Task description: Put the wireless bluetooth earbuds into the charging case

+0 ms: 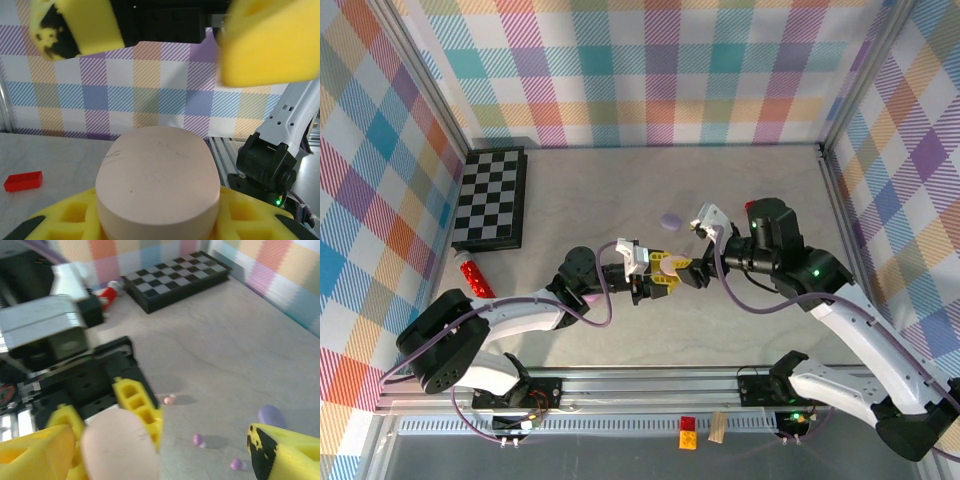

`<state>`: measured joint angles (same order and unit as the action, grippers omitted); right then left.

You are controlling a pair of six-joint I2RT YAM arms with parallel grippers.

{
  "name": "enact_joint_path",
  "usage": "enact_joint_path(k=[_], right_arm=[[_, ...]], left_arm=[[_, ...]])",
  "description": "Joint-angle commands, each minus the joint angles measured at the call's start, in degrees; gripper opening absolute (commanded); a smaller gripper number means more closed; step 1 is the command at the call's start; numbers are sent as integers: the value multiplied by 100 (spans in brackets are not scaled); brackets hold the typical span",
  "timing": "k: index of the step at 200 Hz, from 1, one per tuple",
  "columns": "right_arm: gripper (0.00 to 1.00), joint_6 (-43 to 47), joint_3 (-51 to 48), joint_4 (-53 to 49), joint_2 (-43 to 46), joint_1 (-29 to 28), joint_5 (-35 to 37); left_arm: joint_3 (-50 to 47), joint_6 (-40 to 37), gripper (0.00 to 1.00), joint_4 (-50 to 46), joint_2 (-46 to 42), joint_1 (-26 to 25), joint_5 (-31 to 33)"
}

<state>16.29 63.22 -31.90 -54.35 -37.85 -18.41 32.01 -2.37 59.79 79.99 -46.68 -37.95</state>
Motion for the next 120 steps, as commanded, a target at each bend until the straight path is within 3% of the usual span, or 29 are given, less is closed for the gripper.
enact_joint_path(k=[1, 70, 120], right_arm=[[89, 559, 23, -440, 45, -115, -534], [87, 685, 90, -156, -208, -452, 1014], [85, 601, 17, 219, 37, -458, 1555]], left_arm=[[-55, -9, 32, 44, -220, 36, -107], [1, 2, 33, -112, -332, 27, -253], [-4, -28, 32, -234, -387, 31, -289]])
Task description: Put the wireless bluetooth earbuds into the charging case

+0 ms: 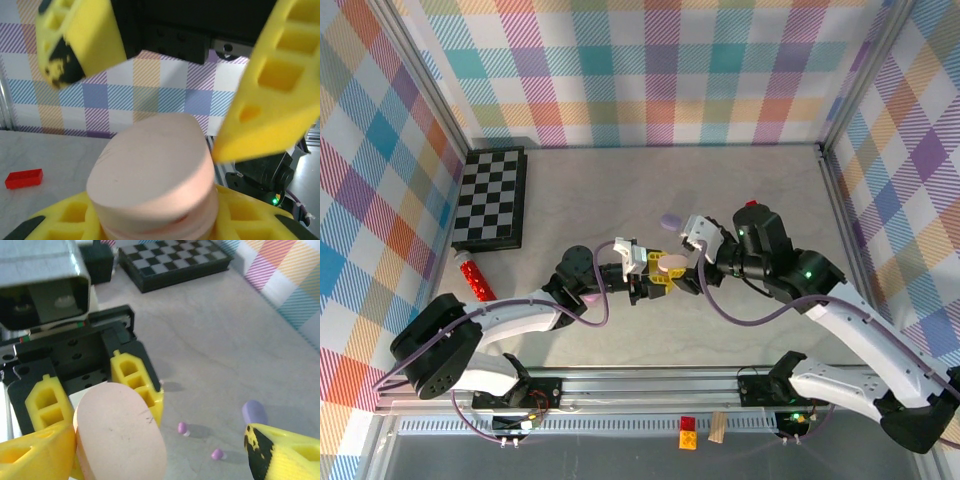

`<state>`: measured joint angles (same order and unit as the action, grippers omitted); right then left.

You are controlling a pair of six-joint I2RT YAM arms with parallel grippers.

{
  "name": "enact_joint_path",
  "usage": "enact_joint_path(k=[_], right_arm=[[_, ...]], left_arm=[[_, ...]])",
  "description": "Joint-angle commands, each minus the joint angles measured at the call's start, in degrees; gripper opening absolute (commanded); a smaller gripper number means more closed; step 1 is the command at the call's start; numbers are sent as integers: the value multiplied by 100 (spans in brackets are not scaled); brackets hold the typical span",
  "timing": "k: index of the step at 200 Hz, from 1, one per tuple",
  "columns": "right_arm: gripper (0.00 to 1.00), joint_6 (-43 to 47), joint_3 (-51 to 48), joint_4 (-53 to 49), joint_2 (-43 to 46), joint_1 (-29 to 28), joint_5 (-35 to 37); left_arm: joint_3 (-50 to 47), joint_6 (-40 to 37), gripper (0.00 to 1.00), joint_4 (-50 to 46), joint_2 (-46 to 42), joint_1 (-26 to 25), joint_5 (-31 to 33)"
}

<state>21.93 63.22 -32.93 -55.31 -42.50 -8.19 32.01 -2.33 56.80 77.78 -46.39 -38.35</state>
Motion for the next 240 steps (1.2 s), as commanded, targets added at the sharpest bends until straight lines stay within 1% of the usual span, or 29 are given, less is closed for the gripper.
enact_joint_path(k=[1, 56, 75, 113, 136, 152, 188, 213, 232, 240], right_arm=[[85, 34, 16, 331, 134, 10, 539], [85, -23, -73, 548, 118, 14, 508], [81, -52, -69, 543, 81, 14, 435], [78, 43, 44, 254, -65, 14, -111], [78, 61, 111, 99, -154, 14, -192], [78, 42, 131, 62, -158, 14, -272], [85, -62, 116, 126, 24, 25, -523], [87, -198, 64, 227, 229, 49, -665], [88, -608, -30, 493, 477, 191, -858], [87, -849, -118, 678, 597, 378, -1008]], left_arm=[[-3, -36, 32, 63, -162, 1, -251], [33, -21, 32, 108, -140, 2, -379], [38, -21, 32, 39, -181, 3, -444], [59, -26, 32, -76, -261, 4, -530], [75, -39, 32, -140, -296, 7, -546], [69, -57, 33, -160, -298, 4, -525], [35, -54, 33, -209, -307, 6, -401], [-34, -66, 33, -172, -324, 22, -296], [-87, -66, 33, -169, -350, 93, -272], [-119, -66, 33, -169, -358, 142, -262]])
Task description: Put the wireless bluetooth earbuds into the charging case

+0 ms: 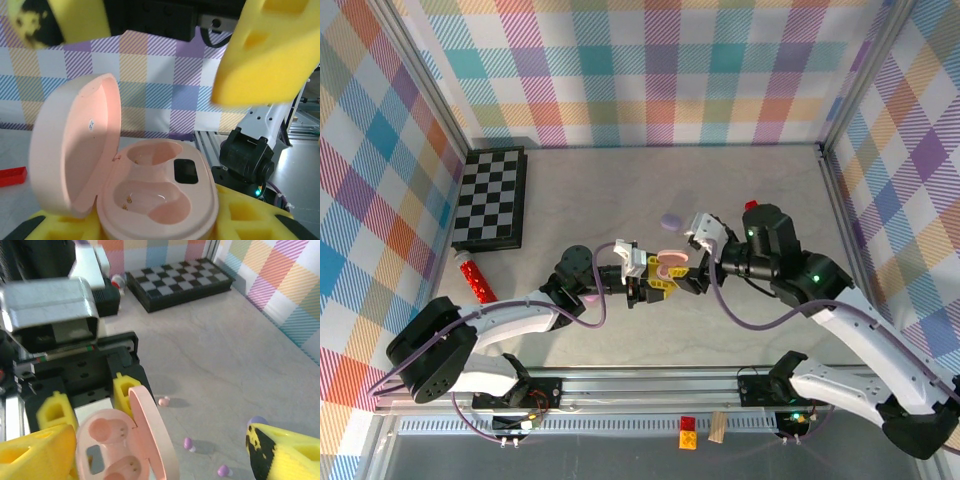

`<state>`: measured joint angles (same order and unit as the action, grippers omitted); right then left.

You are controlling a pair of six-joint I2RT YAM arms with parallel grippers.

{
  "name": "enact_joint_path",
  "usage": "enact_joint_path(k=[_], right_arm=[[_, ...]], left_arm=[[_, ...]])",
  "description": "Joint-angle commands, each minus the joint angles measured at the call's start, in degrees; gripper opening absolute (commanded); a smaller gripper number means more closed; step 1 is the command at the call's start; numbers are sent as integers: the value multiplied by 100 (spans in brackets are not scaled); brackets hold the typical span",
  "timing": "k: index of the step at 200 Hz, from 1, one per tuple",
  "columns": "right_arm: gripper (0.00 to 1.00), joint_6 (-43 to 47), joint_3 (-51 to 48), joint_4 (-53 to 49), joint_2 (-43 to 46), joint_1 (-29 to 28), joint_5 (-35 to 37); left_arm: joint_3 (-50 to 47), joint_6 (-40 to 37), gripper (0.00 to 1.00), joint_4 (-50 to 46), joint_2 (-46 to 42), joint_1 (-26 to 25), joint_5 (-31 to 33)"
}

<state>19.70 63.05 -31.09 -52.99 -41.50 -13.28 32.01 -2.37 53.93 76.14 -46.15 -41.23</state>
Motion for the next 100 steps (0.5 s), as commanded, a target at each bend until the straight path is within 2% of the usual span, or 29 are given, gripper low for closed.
enact_joint_path(k=[1, 28, 51, 100], right_arm=[[87, -661, -118, 518, 384, 306, -509], [86, -2002, -575, 1268, 726, 1322, -1032], [85, -3308, -945, 1563, 670, 2100, -1079], [79, -5178, -1753, 2101, -285, 2219, -1025]], left_arm=[[-122, -62, 33, 122, -195, 130, 27], [-301, 4, 33, 269, -276, 392, 67], [-466, 11, 33, 215, -425, 738, 99], [-801, 18, 33, 119, -817, 1574, 72]])
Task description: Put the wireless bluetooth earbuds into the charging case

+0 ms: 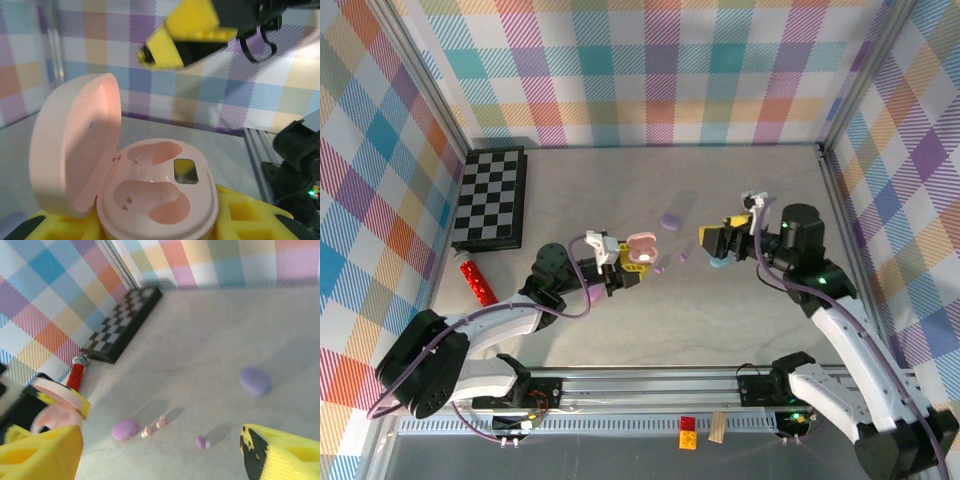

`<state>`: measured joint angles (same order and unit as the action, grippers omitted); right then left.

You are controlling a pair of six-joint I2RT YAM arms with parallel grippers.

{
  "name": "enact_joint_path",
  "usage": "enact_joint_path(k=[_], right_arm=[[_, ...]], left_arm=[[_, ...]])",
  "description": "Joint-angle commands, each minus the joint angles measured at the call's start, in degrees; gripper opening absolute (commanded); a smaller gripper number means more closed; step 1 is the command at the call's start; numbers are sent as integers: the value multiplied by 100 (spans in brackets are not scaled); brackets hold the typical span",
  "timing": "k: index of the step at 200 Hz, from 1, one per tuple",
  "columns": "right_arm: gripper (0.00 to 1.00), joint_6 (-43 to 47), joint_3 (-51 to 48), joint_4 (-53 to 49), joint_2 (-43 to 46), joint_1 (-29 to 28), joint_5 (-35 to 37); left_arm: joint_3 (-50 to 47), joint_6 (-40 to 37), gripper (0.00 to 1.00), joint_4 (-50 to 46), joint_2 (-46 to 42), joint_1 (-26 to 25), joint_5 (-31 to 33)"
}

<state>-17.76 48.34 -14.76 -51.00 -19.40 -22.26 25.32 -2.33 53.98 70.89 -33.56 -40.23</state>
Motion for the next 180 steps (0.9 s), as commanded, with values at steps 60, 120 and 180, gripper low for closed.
enact_joint_path(k=[60, 120, 180], right_arm=[[77, -2002, -625, 1384, -2051, -666, -103], [77, -1937, 287, 1906, -4109, -1505, -231], [73, -1854, 1717, 1730, -5945, -1966, -556]], left_arm=[[-444, 197, 33, 311, -519, 1511, -250], [-458, 397, 33, 593, -532, 2272, -437], [-467, 619, 33, 904, -465, 2501, -503]])
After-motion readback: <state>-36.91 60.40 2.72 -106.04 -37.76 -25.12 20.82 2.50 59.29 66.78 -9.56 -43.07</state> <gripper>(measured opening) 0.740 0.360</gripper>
